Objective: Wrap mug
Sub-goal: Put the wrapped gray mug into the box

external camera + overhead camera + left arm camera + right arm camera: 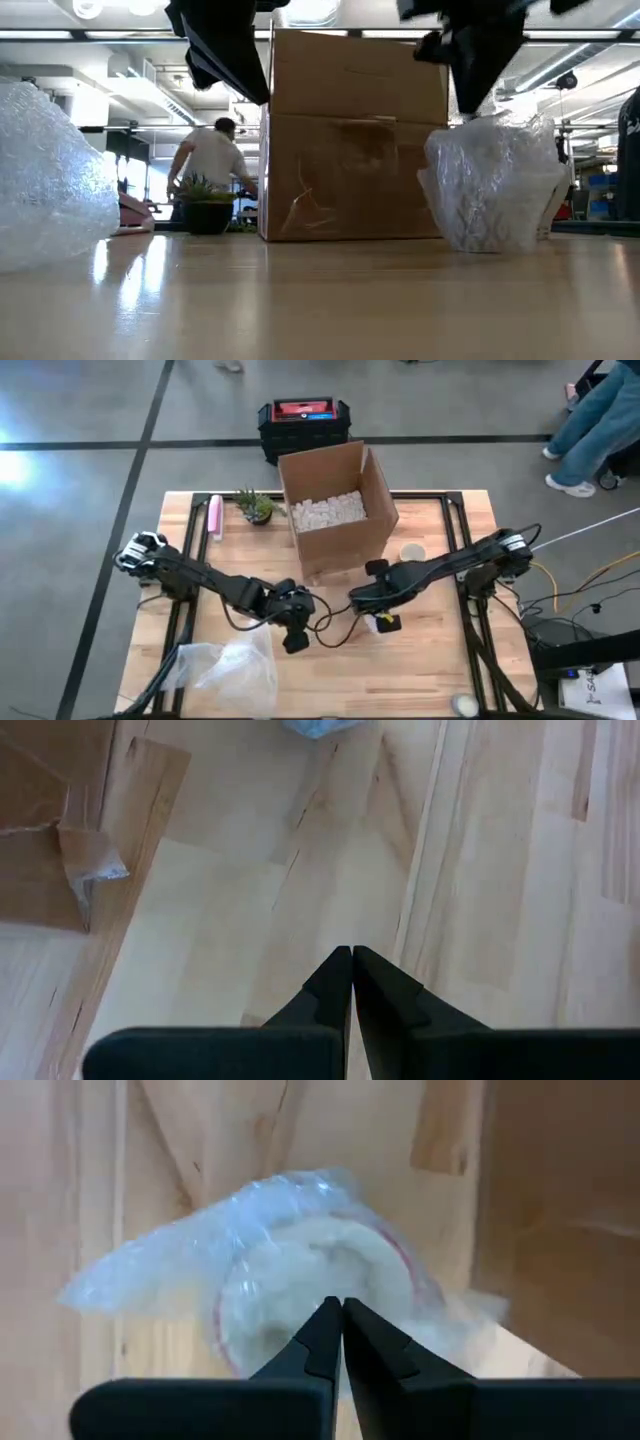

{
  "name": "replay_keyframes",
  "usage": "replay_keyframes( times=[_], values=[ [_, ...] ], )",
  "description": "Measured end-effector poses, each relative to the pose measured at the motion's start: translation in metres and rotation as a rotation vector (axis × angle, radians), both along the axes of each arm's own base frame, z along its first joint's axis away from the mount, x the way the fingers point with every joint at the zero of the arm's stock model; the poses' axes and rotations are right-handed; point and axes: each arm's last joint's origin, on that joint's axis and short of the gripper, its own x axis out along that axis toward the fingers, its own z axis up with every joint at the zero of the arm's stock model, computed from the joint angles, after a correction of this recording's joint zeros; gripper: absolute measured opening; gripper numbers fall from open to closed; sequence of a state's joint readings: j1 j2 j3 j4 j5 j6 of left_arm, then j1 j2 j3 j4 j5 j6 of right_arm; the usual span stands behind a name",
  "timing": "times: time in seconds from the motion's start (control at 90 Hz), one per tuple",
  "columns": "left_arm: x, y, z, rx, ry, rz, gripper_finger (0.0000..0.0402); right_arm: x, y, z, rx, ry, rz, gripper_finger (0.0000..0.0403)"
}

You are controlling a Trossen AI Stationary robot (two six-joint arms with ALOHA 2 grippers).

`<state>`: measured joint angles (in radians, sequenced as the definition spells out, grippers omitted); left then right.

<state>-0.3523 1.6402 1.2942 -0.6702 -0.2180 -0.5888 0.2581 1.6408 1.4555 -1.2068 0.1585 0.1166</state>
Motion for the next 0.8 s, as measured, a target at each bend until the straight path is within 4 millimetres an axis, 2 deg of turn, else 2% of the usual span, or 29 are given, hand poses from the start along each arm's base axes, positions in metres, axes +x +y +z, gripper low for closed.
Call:
replay_keyframes(
  times=[0.167, 0.278, 0.367, 0.5, 0.656, 0.8],
  values=[
    [0.0, 0.0, 0.0, 0.0, -0.003, -0.001, 0.0, -0.019, -0.004, 0.032, 0.049, -0.119, -0.103, 0.0],
    [0.0, 0.0, 0.0, 0.0, -0.005, -0.002, 0.0, -0.024, -0.005, 0.041, 0.073, -0.164, -0.146, 0.0004],
    [0.0, 0.0, 0.0, 0.0, -0.005, -0.002, 0.0, -0.025, -0.002, 0.041, 0.083, -0.168, -0.157, 0.0024],
    [0.0, 0.0, 0.0, 0.0, -0.004, -0.003, 0.0, -0.024, 0.01, 0.029, 0.086, -0.15, -0.131, 0.0084],
    [0.0, 0.0, 0.0, 0.0, -0.004, -0.003, 0.0, -0.019, 0.02, 0.003, 0.077, -0.116, -0.116, 0.0164],
    [0.0, 0.0, 0.0, 0.001, -0.004, -0.003, 0.0, -0.01, 0.024, -0.023, 0.08, -0.096, -0.113, 0.0212]
  ],
)
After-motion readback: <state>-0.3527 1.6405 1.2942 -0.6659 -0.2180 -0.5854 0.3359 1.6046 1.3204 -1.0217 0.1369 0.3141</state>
